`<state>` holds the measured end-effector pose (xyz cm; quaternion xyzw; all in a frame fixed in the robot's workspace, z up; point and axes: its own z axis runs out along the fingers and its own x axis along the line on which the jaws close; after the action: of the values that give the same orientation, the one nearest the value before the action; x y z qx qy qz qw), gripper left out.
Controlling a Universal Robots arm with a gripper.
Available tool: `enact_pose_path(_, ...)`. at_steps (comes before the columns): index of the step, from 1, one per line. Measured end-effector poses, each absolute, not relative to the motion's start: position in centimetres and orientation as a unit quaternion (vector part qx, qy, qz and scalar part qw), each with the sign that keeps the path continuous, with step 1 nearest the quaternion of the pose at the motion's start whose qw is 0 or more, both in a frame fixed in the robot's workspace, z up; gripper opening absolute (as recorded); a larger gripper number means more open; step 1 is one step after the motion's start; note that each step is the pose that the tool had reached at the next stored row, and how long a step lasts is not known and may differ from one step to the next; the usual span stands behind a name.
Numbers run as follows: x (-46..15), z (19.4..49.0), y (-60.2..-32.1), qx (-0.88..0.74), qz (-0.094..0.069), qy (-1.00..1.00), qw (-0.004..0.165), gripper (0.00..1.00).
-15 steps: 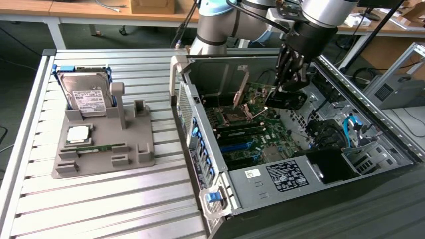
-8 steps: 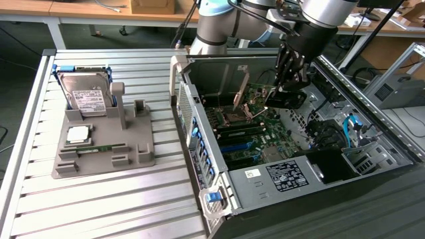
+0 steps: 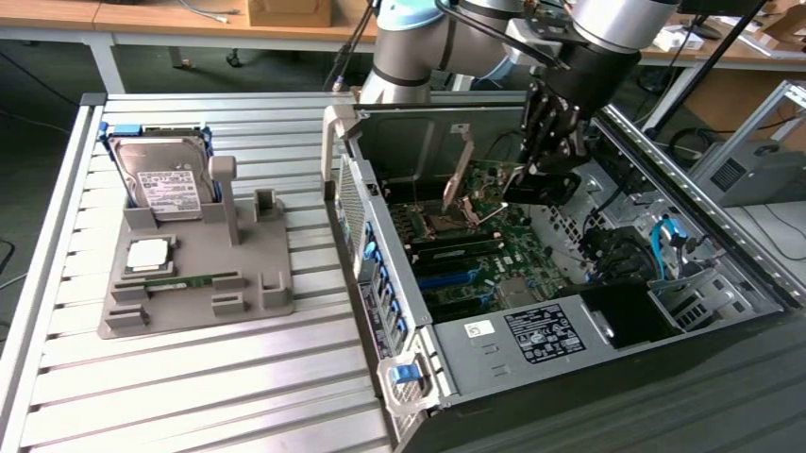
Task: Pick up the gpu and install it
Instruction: 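Insert the gpu into the slot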
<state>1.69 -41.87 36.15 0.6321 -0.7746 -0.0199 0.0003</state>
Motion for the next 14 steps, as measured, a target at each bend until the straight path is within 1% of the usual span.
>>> enact_pose_path(14,1.69,36.15,-41.87,0.666,-0.020,-0.746,0.001,0.27)
